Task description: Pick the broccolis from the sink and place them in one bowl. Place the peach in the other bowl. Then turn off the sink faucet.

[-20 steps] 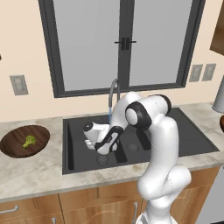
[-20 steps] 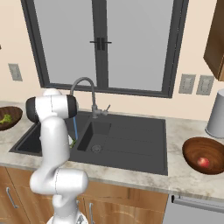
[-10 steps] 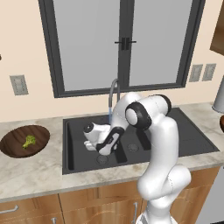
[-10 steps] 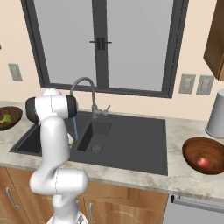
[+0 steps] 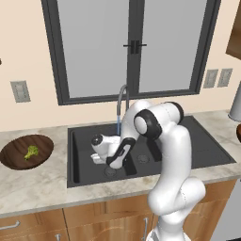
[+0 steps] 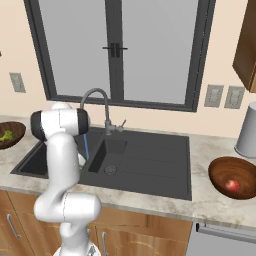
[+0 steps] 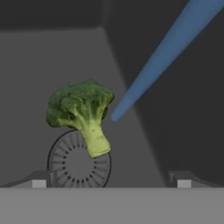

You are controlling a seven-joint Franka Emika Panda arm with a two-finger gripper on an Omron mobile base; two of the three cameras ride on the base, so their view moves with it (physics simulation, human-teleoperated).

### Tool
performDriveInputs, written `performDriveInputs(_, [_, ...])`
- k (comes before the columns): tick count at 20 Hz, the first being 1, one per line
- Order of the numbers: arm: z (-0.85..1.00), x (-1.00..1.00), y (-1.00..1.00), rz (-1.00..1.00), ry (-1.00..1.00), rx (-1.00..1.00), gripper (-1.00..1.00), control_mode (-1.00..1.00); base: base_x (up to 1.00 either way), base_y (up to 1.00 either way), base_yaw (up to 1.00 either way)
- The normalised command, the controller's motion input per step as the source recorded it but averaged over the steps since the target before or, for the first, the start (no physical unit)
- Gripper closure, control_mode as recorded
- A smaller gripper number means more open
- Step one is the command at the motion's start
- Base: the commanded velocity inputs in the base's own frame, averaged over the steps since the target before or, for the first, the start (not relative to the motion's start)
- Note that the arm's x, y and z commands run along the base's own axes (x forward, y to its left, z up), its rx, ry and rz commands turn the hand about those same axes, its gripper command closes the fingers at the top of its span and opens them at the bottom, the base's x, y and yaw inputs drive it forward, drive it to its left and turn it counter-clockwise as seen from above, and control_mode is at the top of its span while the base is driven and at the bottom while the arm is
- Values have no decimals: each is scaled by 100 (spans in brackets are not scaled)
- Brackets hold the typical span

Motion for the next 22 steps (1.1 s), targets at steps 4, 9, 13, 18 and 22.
performDriveInputs(4, [-21, 7, 0, -1, 0, 0, -100, -100, 0, 0, 0])
performDriveInputs(9, [-14, 20, 0, -2, 0, 0, -100, -100, 0, 0, 0])
performDriveInputs(13, [-10, 23, 0, -2, 0, 0, -100, -100, 0, 0, 0])
performDriveInputs(18, [-16, 16, 0, -1, 0, 0, -100, -100, 0, 0, 0])
performDriveInputs(22, [-24, 1, 0, 0, 0, 0, -100, -100, 0, 0, 0])
